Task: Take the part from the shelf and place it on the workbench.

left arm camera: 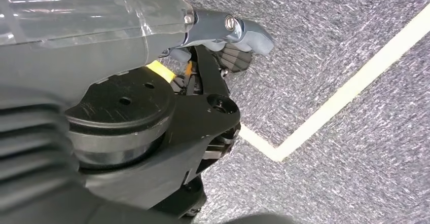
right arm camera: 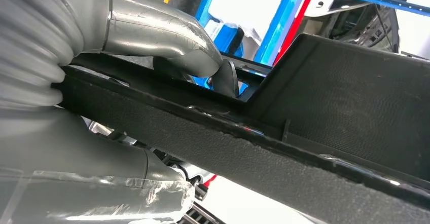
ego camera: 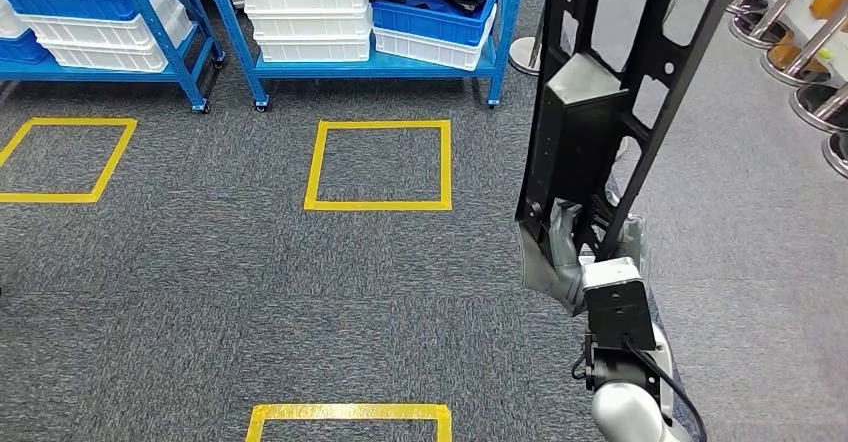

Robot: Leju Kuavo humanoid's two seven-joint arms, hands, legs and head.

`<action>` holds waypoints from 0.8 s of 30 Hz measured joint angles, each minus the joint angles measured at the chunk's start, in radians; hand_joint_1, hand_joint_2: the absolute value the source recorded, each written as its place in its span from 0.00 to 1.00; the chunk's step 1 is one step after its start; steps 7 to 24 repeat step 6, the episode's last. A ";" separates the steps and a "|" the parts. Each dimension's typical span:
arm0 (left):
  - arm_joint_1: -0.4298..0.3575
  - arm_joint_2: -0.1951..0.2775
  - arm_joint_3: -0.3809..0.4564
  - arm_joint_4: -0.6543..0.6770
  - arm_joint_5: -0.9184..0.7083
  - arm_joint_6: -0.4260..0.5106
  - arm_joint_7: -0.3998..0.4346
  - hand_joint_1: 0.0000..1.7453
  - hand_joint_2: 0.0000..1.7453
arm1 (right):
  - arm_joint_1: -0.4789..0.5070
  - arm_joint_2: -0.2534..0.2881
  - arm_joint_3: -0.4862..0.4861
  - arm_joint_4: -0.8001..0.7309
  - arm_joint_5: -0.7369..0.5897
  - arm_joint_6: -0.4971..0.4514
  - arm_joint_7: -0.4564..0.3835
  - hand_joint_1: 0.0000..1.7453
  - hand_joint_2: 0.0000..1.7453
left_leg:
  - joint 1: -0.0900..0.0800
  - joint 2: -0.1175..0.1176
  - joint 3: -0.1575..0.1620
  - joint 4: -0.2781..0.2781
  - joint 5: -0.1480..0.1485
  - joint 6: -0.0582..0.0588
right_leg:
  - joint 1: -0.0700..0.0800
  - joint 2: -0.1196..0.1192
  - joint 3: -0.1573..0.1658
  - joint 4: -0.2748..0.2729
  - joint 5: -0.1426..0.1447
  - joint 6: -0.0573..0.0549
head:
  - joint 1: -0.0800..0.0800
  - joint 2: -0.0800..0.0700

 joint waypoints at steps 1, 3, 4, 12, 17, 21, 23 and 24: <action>0.000 0.000 0.000 0.001 0.000 0.000 0.003 0.00 1.00 | 0.000 0.001 -0.002 0.000 0.000 0.002 0.000 1.00 1.00 | 0.000 0.000 0.001 -0.001 0.000 0.000 | 0.000 0.000 0.000 0.000 0.000 0.000 | 0.000 0.000; 0.000 0.000 0.000 0.003 -0.001 0.000 0.007 0.00 1.00 | 0.002 0.003 -0.007 0.000 0.002 0.007 0.000 1.00 1.00 | 0.000 0.000 0.002 -0.002 0.000 -0.001 | 0.001 0.000 0.000 0.000 0.000 -0.001 | 0.000 0.000; 0.000 0.000 0.000 0.003 -0.002 0.000 0.008 0.00 1.00 | 0.003 0.004 -0.010 0.000 0.003 0.008 0.000 1.00 1.00 | 0.000 0.000 0.002 -0.003 0.000 -0.001 | 0.001 0.000 0.000 0.000 0.000 -0.001 | 0.000 0.000; 0.000 0.000 0.000 0.004 -0.002 0.000 0.009 0.00 1.00 | 0.005 0.005 -0.013 0.000 0.004 0.010 0.000 1.00 1.00 | 0.000 0.000 0.002 -0.003 0.001 -0.001 | 0.001 0.000 0.000 0.000 -0.001 -0.001 | 0.000 0.000; 0.000 0.000 0.000 0.004 -0.002 0.000 0.009 0.00 1.00 | 0.005 0.005 -0.013 0.000 0.004 0.010 0.000 1.00 1.00 | 0.000 0.000 0.002 -0.003 0.001 -0.001 | 0.001 0.000 0.000 0.000 -0.001 -0.001 | 0.000 0.000; 0.000 0.000 0.000 0.004 -0.002 0.000 0.009 0.00 1.00 | 0.005 0.005 -0.013 0.000 0.004 0.010 0.000 1.00 1.00 | 0.000 0.000 0.002 -0.003 0.001 -0.001 | 0.001 0.000 0.000 0.000 -0.001 -0.001 | 0.000 0.000; 0.000 0.000 0.000 0.004 -0.002 0.000 0.009 0.00 1.00 | 0.005 0.005 -0.013 0.000 0.004 0.010 0.000 1.00 1.00 | 0.000 0.000 0.002 -0.003 0.001 -0.001 | 0.001 0.000 0.000 0.000 -0.001 -0.001 | 0.000 0.000; 0.000 0.000 0.000 0.004 -0.002 0.000 0.009 0.00 1.00 | 0.005 0.005 -0.013 0.000 0.004 0.010 0.000 1.00 1.00 | 0.000 0.000 0.002 -0.003 0.001 -0.001 | 0.001 0.000 0.000 0.000 -0.001 -0.001 | 0.000 0.000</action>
